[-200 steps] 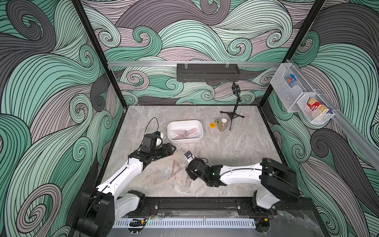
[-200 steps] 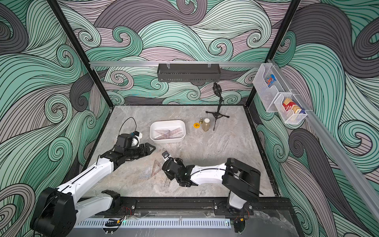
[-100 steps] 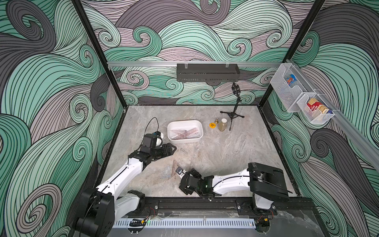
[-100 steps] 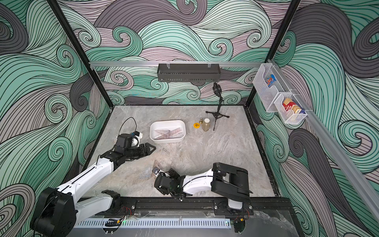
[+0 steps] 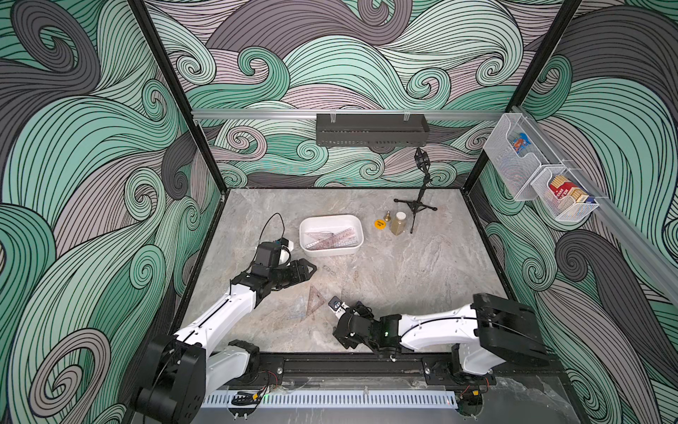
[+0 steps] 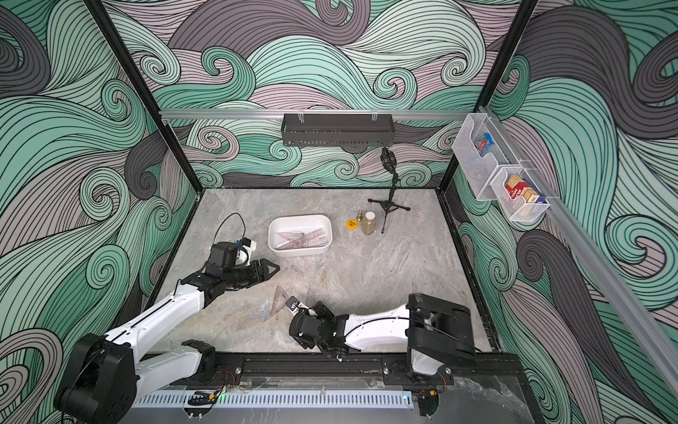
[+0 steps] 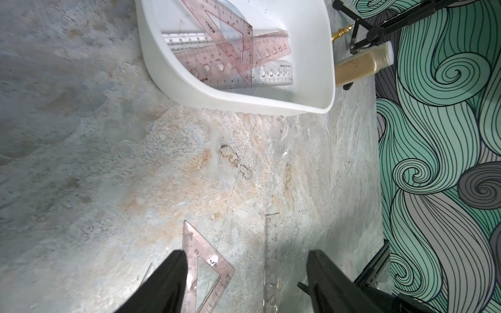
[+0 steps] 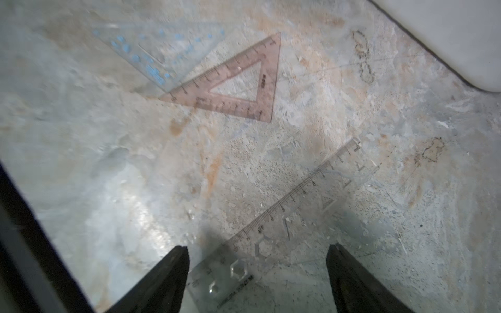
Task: Put the scattered rulers into the storage box
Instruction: Pick up the ruler from the center of the board.
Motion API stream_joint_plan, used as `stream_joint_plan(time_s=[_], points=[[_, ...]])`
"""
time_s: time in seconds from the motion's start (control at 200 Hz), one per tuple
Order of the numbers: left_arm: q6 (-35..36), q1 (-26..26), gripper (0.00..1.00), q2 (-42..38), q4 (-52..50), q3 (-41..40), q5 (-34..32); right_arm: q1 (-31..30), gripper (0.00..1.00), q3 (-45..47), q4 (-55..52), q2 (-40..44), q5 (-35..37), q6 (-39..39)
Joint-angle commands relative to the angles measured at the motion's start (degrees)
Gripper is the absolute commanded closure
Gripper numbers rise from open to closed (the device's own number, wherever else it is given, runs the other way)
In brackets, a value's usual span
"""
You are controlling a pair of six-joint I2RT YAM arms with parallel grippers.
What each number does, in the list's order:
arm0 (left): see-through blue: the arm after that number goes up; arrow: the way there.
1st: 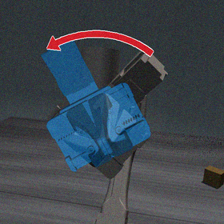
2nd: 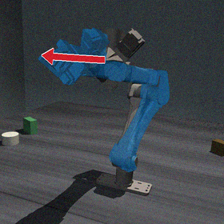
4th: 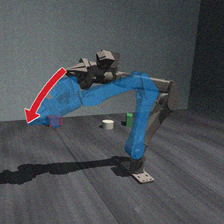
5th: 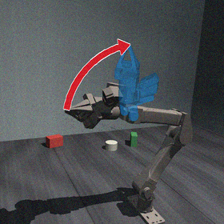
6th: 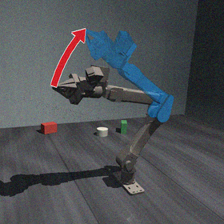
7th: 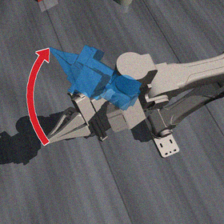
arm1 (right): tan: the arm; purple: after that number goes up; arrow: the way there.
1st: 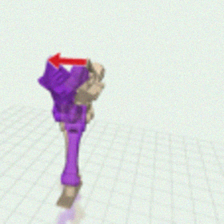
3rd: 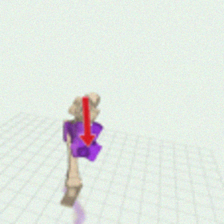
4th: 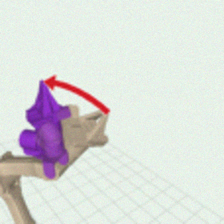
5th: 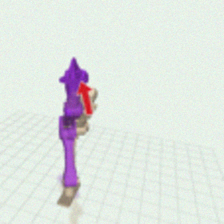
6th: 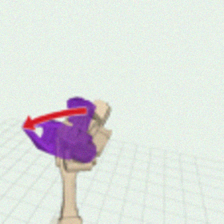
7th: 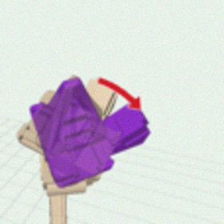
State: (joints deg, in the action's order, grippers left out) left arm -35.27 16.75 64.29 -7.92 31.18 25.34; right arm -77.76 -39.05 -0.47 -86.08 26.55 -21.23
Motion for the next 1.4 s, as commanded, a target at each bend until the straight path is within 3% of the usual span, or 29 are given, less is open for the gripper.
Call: stream_joint_plan(time_s=[0.0,0.19,0.245,0.38,0.715,1.396], points=[[-3.23,3.04,0.34,-0.38,4.18,-2.9,3.38,3.45,0.22,3.9,8.36,11.58,-8.42,-3.86],[-8.94,14.05,0.57,2.36,15.83,-7.74,3.52,21.57,0.48,19.64,26.57,20.77,-27.58,-12.74],[-9.25,15.89,0.67,4.92,17.94,-7.3,4.57,25.74,0.51,22.76,30.65,21.37,-31.43,-14.67],[-9.55,19.95,0.76,9.98,21.16,-5.36,4.98,31.5,0.58,25.25,34.22,18.11,-36.97,-15.87],[-7.44,23.41,0.83,18.98,20.15,-1.6,3.47,34.34,0.64,23.06,40.76,4.47,-45.16,-17.47],[-2.88,23.02,0.82,26.12,16.53,1.12,0.32,34.49,0.62,20.69,43.01,-1.67,-49.51,-18.92]])
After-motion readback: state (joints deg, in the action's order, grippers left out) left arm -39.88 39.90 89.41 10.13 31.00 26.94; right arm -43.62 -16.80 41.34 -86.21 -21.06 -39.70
